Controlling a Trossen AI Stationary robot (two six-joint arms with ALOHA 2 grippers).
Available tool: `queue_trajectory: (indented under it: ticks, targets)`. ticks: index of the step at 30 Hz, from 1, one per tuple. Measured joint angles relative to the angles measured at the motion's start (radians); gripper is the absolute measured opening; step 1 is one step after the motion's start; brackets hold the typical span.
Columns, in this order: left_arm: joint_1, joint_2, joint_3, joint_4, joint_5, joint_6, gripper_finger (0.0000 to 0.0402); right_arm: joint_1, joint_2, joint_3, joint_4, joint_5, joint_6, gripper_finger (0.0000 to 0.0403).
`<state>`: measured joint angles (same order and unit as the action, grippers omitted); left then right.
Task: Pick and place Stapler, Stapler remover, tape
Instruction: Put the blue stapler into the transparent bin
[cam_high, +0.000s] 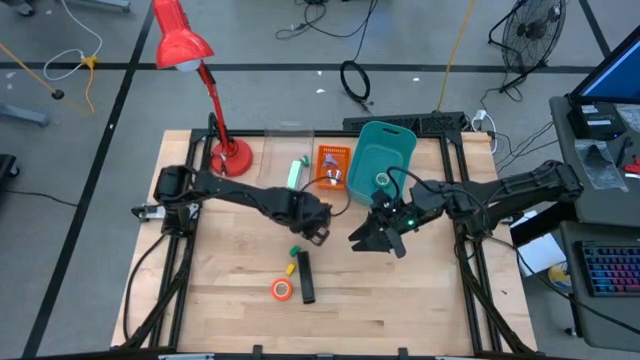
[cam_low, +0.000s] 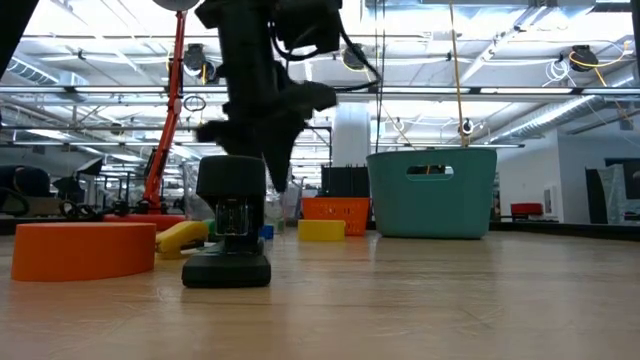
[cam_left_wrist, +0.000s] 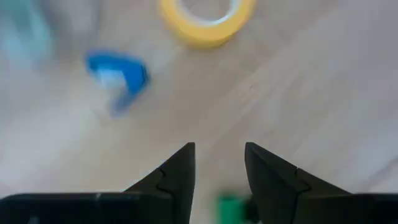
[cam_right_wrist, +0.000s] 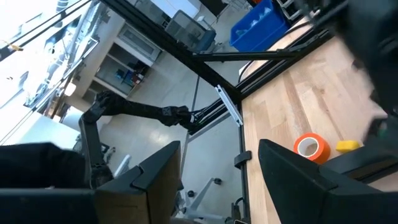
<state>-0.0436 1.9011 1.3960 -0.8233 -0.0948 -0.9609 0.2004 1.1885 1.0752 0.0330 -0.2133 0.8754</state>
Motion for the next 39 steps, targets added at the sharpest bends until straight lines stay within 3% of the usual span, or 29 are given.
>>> queue_trajectory:
  ticks: [2, 6, 10, 15, 21, 33, 39]
  targets:
    - [-0.005, 0.006, -0.04, 0.106, 0.01, -0.212, 0.0141, -0.001, 0.0, 0.0, 0.0, 0.002, -0.006, 0.0209]
    - [0.043, 0.01, -0.079, 0.214, -0.015, -0.301, 0.0141, -0.005, 0.0, 0.0, 0.0, 0.003, -0.006, 0.0209]
    - [0.097, -0.001, -0.079, 0.184, 0.001, -0.22, 0.014, -0.004, 0.0, 0.0, 0.0, 0.003, 0.005, 0.0209]
    - [0.134, -0.005, -0.08, 0.019, 0.064, -0.186, 0.0141, 0.012, 0.0, 0.0, 0.002, 0.003, 0.009, 0.0209]
    - [0.165, -0.005, -0.08, -0.057, 0.052, -0.166, 0.0147, 0.018, 0.0, 0.0, 0.004, 0.003, 0.001, 0.0209]
    - [0.216, -0.005, -0.08, -0.028, 0.074, -0.17, 0.0268, 0.015, 0.0, 0.0, 0.027, 0.004, -0.008, 0.0209]
    - [0.224, 0.016, -0.08, 0.026, 0.094, -0.178, 0.0282, 0.015, 0.0, 0.0, 0.031, 0.008, -0.013, 0.0209]
